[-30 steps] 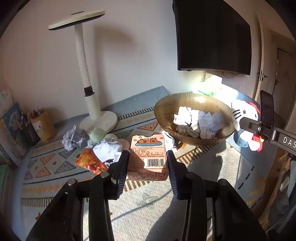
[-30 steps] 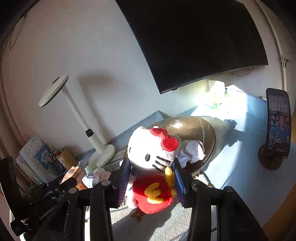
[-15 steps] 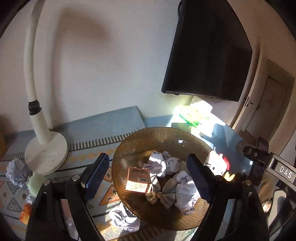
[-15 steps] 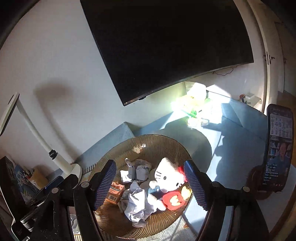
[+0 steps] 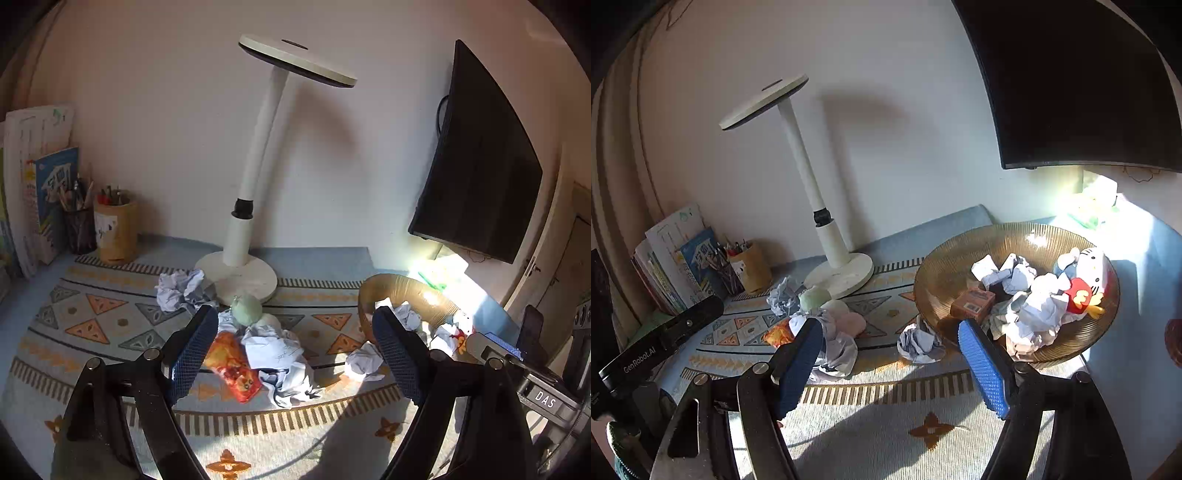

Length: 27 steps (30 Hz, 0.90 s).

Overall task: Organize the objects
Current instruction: 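Withdraw both open tools from the bowl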

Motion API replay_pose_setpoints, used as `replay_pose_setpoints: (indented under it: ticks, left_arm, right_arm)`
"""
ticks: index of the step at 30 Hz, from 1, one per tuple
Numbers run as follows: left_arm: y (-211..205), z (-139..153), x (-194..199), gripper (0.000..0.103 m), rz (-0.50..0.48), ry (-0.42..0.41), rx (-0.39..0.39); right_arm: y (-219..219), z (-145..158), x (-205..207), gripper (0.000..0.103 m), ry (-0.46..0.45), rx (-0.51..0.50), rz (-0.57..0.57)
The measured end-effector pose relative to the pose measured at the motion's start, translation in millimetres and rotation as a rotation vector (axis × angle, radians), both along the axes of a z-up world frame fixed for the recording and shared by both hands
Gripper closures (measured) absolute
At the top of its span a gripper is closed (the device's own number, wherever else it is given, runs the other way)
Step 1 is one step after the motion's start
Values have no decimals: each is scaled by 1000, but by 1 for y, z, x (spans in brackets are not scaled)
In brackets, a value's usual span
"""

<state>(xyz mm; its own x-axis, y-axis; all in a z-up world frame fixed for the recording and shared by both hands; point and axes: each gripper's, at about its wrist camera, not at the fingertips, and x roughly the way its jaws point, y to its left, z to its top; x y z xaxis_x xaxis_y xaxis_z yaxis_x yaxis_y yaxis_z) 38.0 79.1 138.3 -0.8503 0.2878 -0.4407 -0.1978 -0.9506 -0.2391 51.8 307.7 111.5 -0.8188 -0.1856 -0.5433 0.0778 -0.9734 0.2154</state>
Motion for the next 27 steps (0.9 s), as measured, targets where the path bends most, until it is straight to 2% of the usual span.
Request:
replay_pose_setpoints:
  ticks: [3, 5, 7, 9, 10, 14, 17, 21, 27]
  left_arm:
    - [-20, -38, 3, 18, 36, -79, -50]
    - [-29, -61, 7, 18, 45, -88, -78]
    - [-34, -76, 10, 18, 44, -100, -89]
    - [-37, -90, 6, 18, 33, -109, -67]
    - [-36, -93, 2, 18, 39, -150, -76]
    - [-37, -95, 2, 18, 9, -161, -50]
    - [-35, -96, 3, 18, 8, -166, -60]
    - [-33, -95, 7, 18, -5, -154, -68]
    - [-35, -98, 3, 18, -21, -183, -45]
  right_arm:
    - [-13, -37, -10, 28, -72, 19, 5]
    - [-12, -55, -15, 28, -94, 35, -14]
    - [-11, -61, -22, 28, -131, 23, -19]
    - [-11, -66, -28, 26, -165, 30, -28]
    - [-11, -69, -32, 23, -190, 32, -33]
    - [-8, -72, -34, 23, -213, 13, -42]
    - [-5, -72, -33, 17, -213, -2, -46]
    - [-4, -72, -34, 15, -222, -14, -51]
    - [2, -75, -36, 13, -239, -46, -70]
